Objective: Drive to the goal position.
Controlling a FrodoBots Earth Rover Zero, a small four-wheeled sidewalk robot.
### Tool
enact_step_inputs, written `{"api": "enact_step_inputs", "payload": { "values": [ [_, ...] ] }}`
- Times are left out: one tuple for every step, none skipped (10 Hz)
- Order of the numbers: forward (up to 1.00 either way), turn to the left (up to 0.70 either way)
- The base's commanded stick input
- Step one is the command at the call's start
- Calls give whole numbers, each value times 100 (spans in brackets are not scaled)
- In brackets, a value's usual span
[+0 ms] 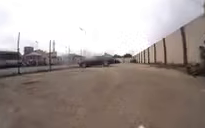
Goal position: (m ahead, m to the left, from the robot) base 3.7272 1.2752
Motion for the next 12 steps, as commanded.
{"api": "enact_step_inputs", "payload": {
  "values": [
    [50, 0],
    [50, 0],
    [50, 0],
    [50, 0],
    [50, 0],
    [50, 0],
    [50, 0],
    [50, 0],
    [50, 0],
    [50, 0],
    [50, 0],
    [50, 0]
  ]
}}
